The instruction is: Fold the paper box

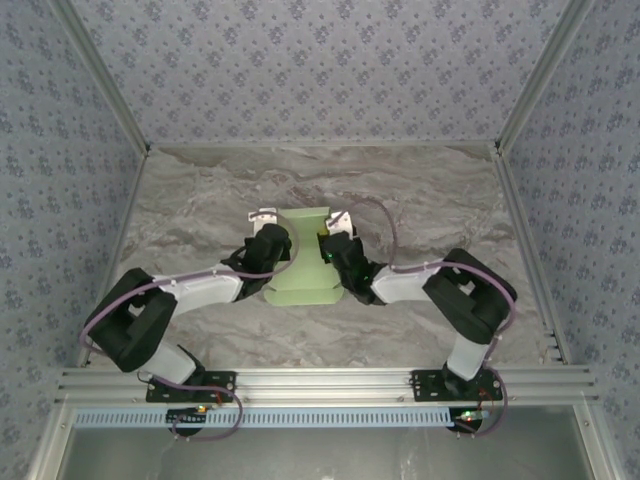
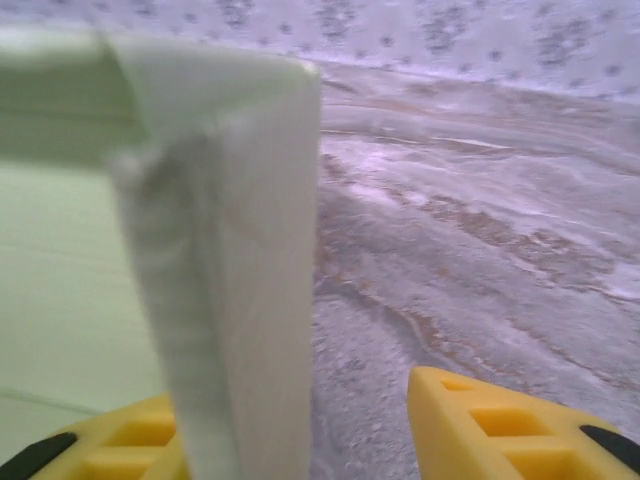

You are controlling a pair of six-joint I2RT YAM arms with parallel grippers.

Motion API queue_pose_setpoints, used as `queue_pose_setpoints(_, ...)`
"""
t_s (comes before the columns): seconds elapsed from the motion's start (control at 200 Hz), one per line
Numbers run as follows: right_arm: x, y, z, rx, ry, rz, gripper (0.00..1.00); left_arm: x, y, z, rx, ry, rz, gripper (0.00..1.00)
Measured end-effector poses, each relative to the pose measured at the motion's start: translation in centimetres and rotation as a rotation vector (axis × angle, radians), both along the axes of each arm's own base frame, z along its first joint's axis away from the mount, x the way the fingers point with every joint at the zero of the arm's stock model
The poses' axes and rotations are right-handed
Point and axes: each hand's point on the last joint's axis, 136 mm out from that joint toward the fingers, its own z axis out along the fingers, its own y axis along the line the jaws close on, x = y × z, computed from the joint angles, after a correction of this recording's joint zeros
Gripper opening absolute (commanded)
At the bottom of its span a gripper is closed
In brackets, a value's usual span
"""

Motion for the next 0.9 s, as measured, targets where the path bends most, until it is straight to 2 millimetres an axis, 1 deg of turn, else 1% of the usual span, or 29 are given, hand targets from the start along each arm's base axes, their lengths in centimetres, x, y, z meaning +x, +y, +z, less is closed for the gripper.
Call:
queue_pose_setpoints(0.055,-0.6,-0.1,0.6,0.032,0.013,0.076,0.53,0.3,-0.3,-0.2,0.003,0.006,-0.002,0.00)
queue_pose_setpoints(0.115,-1.3,-0.5,1.6,0.069,0.016,0.146,0.56,0.7,-0.7,-0.1,0.003,0.010,0.002,0.00)
queue_pose_setpoints(0.22,-2.4,-1.6,4.5,0.127,-0.003,0.243,0.63,1.4,-1.2,0.0,-0.014,0.029,0.022,0.00)
queue_pose_setpoints(0.255,-2.7,-2.0,5.6,0.144,-0.014,0.263,0.66,1.7,-1.4,0.2,-0.021,0.037,0.031,0.00)
queue_pose_setpoints(0.34,-3.7,-2.8,8.1,0.186,-0.029,0.295,0.66,2.2,-1.7,0.6,-0.046,0.048,0.054,0.00)
queue_pose_setpoints(0.43,-4.7,-3.8,9.4,0.260,0.008,0.279,0.66,2.2,-1.6,0.8,-0.078,0.066,0.094,0.00)
queue_pose_setpoints(0.47,-5.0,-4.4,9.4,0.304,0.049,0.251,0.66,2.2,-1.4,0.8,-0.093,0.078,0.119,0.00)
queue_pose_setpoints(0.53,-5.6,-5.4,8.8,0.387,0.138,0.190,0.65,2.0,-1.0,0.6,-0.110,0.100,0.153,0.00)
queue_pose_setpoints(0.625,-6.6,-6.0,7.0,0.532,0.272,0.106,0.63,1.5,-0.3,0.0,-0.148,0.141,0.221,0.00)
queue_pose_setpoints(0.665,-7.7,-5.8,5.7,0.591,0.333,0.083,0.62,1.2,0.0,-0.3,-0.166,0.160,0.250,0.00)
queue_pose_setpoints(0.705,-8.7,-5.5,4.4,0.632,0.386,0.063,0.66,1.0,0.2,-0.5,-0.184,0.178,0.275,0.00)
queue_pose_setpoints(0.775,-10.4,-4.9,2.5,0.684,0.480,0.032,0.68,0.7,0.4,-0.8,-0.218,0.206,0.309,0.00)
queue_pose_setpoints(0.829,-11.1,-4.2,2.1,0.720,0.520,0.027,0.68,0.5,0.3,-0.9,-0.251,0.222,0.330,0.00)
queue_pose_setpoints(0.899,-11.3,-3.3,2.6,0.786,0.541,0.026,0.68,0.3,0.2,-1.1,-0.278,0.242,0.344,0.00)
